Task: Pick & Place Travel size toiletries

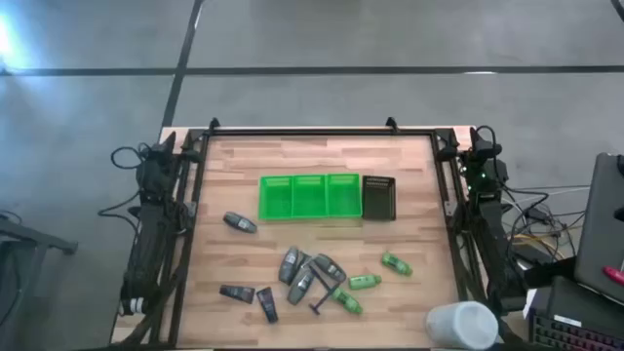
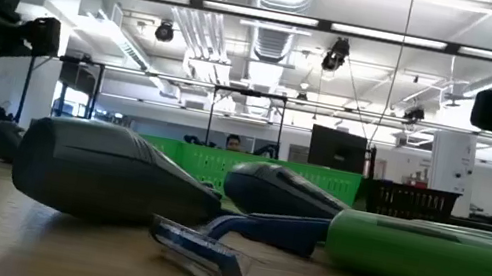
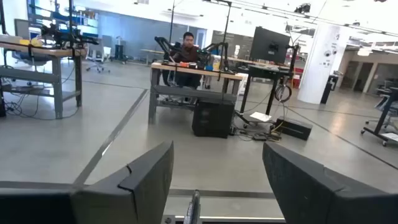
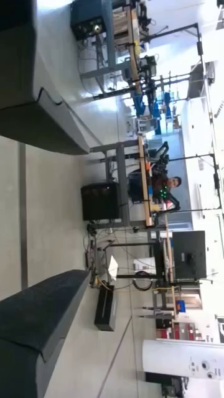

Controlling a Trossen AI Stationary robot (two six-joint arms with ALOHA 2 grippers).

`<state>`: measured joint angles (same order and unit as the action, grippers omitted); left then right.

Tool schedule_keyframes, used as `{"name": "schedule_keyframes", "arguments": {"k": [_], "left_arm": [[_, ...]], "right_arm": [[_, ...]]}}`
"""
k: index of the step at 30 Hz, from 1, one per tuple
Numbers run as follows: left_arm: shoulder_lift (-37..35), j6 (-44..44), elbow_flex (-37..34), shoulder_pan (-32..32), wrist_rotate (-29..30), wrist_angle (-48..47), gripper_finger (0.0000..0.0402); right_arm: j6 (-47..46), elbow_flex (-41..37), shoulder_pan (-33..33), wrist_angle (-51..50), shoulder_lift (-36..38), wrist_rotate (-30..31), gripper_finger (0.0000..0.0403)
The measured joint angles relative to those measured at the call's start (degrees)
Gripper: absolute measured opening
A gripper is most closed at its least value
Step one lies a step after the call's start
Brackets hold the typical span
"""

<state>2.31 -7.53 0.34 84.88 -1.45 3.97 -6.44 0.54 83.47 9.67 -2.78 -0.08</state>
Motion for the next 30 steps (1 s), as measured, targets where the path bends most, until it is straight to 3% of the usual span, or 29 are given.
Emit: {"name": "schedule_keyframes", "arguments": {"k": [30], "left_arm": [[0.0,0.0,0.0,0.0,0.0,0.0,0.0252]], "right_arm": [[0.0,0.0,0.0,0.0,0.0,0.0,0.0237]]}}
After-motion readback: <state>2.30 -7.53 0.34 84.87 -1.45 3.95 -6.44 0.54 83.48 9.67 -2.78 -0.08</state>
